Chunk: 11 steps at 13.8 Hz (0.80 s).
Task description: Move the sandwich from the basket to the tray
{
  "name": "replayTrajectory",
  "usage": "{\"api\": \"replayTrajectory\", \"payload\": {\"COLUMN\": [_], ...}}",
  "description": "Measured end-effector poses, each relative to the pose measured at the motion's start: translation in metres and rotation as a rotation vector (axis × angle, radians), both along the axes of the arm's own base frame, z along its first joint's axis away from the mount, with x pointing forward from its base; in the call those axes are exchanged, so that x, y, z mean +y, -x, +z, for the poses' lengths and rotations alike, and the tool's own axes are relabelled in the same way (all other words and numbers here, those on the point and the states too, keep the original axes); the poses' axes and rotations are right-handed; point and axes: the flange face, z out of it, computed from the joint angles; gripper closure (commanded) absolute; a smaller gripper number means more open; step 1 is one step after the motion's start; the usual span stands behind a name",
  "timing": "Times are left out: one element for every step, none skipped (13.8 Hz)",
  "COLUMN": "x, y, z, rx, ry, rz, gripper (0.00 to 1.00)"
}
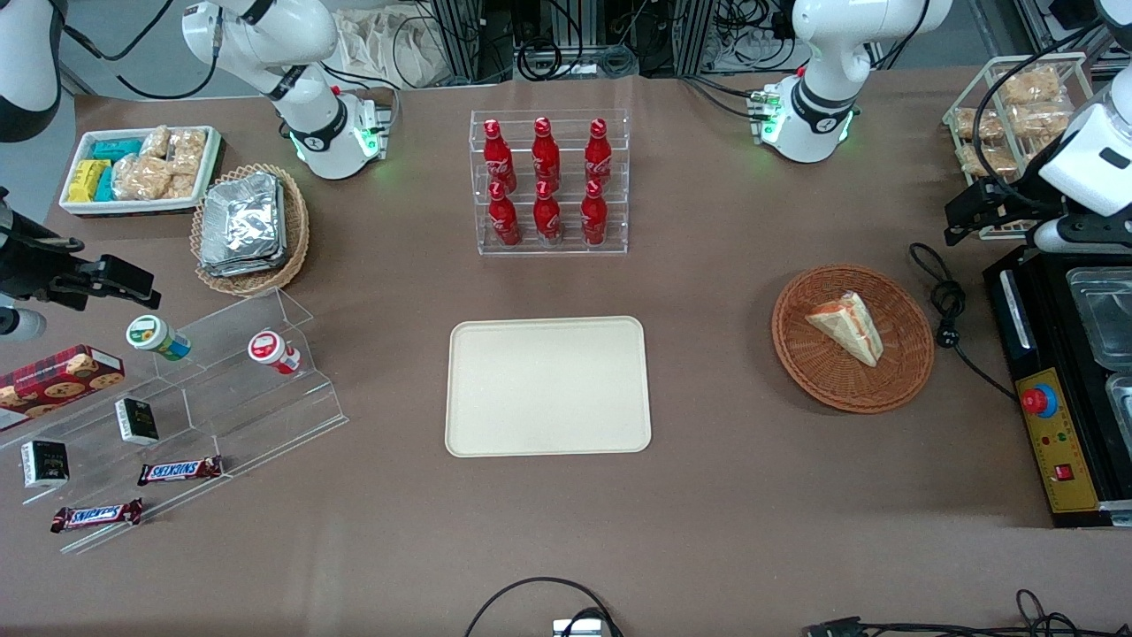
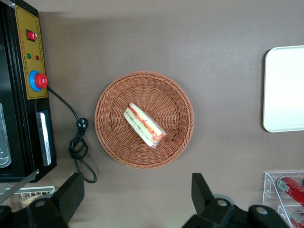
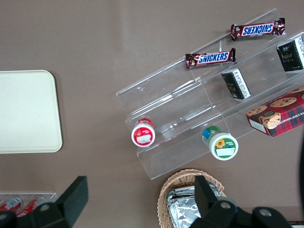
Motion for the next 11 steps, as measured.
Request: {"api": "replayTrajectory", "payload": {"x": [0.0,0.0,0.0,-0.002,-0.003,-0.005,-0.005,-0.005,-0.004,-0.004,-0.003], "y": [0.0,-0.001,-0.002,-0.003,-0.004,-0.005,-0.005,-0.004,-0.002,0.001,0.005], "z": [-0.004,-0.011,-0.021,-0.033,-0.047,-0.063,-0.08,-0.097,-0.115,-0.134,-0.152], "rx": [0.008,0.02,0.028,0.032,0.032,0.029,0.024,0.021,0.018,0.016,0.011], "ry": [-0.003,-0.011,-0.018,-0.023,-0.025,-0.026,-0.027,-0.027,-0.028,-0.028,-0.028], "rz": [0.018,0.048,0.097,0.149,0.193,0.227,0.261,0.294,0.326,0.359,0.389], "gripper": [0.0,0.0,0.0,0.0,0.0,0.0,0.0,0.0,0.0,0.0,0.0]}}
